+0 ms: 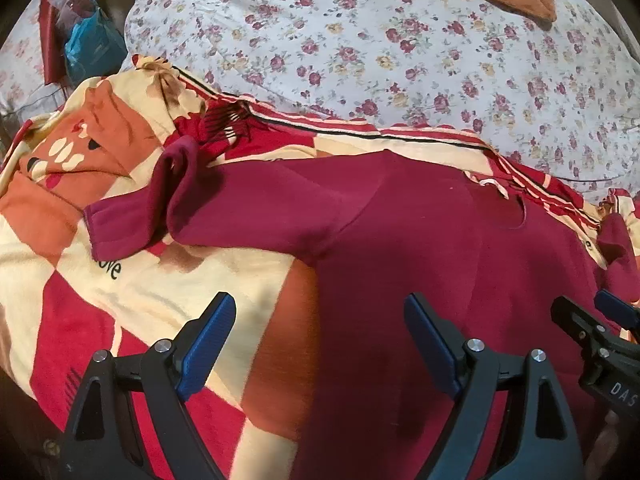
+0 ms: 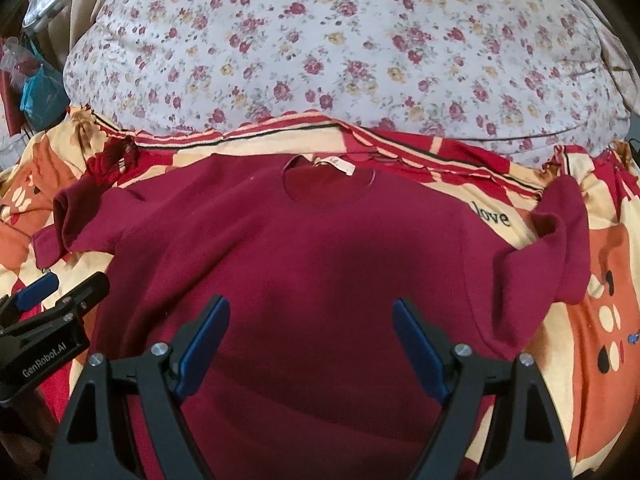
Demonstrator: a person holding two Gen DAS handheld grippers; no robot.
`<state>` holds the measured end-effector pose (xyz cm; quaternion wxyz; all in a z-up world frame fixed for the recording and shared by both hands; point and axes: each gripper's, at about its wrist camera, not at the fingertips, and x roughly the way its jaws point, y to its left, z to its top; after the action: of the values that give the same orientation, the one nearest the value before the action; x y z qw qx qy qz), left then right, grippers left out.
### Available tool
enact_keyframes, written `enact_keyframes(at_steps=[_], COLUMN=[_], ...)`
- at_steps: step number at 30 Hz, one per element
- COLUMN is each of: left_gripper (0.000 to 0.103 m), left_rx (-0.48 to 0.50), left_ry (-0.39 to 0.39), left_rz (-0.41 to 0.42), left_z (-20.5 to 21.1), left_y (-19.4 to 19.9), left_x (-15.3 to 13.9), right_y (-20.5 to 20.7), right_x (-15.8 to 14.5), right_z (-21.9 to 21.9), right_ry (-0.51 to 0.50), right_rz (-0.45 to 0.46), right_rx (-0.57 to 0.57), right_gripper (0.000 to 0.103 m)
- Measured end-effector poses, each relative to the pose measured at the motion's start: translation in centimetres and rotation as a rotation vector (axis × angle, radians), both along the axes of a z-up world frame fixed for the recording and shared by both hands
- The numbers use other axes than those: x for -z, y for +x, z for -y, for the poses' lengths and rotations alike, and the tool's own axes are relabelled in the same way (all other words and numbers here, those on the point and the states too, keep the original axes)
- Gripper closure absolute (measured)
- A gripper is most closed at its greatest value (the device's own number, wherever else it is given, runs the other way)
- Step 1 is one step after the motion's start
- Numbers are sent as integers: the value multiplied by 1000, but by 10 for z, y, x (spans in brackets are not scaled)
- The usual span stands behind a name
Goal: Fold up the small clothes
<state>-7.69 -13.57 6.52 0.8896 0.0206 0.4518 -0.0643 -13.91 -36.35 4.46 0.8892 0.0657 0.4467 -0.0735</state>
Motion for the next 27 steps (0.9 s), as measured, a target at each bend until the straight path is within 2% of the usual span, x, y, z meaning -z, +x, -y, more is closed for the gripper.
enact_keyframes(at_steps=[9,27], left_gripper=[34,34], left_rx=[-29,-70], left_ry=[11,16], left_rz=[-8,-8], left_z=[-14,-31], left_y=[6,11], left_x=[4,4], right_y=[5,7], right_x=[12,17], right_z=[-5,-12], right_ry=[-25,-11], right_rz=[-19,-25], right_rx=[-21,-49], right_gripper=[17,17])
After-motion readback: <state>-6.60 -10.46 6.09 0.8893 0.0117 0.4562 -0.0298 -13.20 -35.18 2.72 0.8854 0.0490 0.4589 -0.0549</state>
